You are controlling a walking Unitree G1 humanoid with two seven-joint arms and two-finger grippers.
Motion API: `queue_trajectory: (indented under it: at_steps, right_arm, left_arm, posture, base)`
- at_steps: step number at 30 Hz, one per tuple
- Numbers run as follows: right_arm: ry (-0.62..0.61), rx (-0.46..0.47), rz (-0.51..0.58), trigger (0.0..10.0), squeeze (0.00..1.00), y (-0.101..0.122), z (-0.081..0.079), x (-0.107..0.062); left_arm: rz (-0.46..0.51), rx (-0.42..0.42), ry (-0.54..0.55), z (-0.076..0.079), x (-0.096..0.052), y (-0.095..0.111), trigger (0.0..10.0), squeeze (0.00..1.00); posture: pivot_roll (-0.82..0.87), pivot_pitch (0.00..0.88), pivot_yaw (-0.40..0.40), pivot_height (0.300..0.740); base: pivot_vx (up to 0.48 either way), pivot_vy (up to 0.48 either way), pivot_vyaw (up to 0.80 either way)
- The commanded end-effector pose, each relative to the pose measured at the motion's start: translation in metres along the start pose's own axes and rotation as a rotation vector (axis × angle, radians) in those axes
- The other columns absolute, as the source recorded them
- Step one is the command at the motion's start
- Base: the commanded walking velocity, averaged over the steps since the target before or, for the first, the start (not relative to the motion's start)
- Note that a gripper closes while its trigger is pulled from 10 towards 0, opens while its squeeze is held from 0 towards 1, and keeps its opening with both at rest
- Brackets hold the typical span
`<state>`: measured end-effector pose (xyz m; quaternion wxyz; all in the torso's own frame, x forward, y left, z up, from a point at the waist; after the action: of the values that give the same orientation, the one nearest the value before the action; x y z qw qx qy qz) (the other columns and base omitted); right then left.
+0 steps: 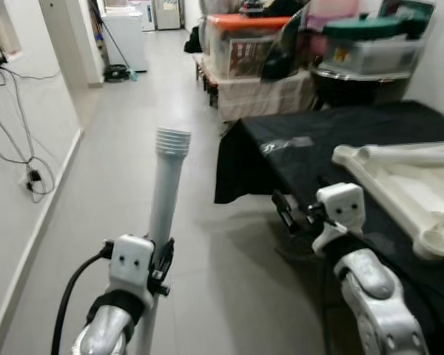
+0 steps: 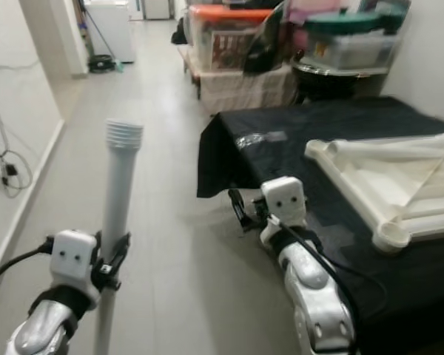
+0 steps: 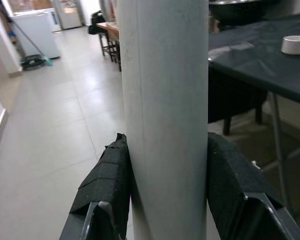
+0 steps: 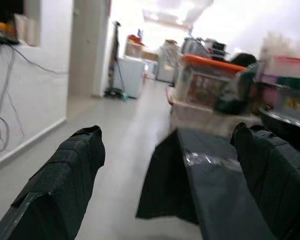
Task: Building children table
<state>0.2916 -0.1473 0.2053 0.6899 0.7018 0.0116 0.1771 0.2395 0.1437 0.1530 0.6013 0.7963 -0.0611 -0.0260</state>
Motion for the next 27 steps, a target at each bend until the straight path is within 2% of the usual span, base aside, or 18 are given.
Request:
queue_trajectory:
  at_steps: [1,6,17,27]
  right_arm:
    - [0.022,0.025,-0.002,10.0,0.0,-0.002,-0.006,0.001]
    - [0.037,0.024,0.002,10.0,0.0,-0.003,-0.008,0.004]
    - [0.044,0.044,-0.002,10.0,0.0,-0.007,-0.01,0.012]
    - [0.042,0.025,0.004,10.0,0.0,-0.007,-0.006,0.016]
  left_arm:
    - [0.01,0.018,0.02,-0.005,0.0,0.002,10.0,0.0]
    - [0.024,0.032,0.017,-0.004,0.001,0.006,10.0,0.0]
    - [0.063,0.118,-0.001,-0.004,0.008,0.016,10.0,0.0]
    - [0.068,0.139,-0.01,-0.005,0.012,0.019,10.0,0.0]
  posture:
    - [0.09,0.0,-0.056,0.74]
    - [0.1,0.0,-0.059,0.74]
    - [0.11,0.0,-0.056,0.74]
    - [0.11,0.0,-0.054,0.74]
  base:
    - [0.0,-0.465,0.0]
    - [0.0,-0.465,0.0]
    - [0.0,-0.465,0.0]
    - [0.0,-0.465,0.0]
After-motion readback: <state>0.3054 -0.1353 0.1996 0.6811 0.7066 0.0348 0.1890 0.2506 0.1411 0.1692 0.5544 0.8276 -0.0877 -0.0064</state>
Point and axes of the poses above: a point about 5 cm out from each wrist's last joint towards the gripper, its own x axis pointing out of the wrist towards the gripper, its own y axis along the axis of the wrist's last joint, z = x × y, the point moved 3 cm from there along x, pointing out of the wrist towards the gripper, and after that the axes turned 10 degrees about x, right-handed, at the moved point
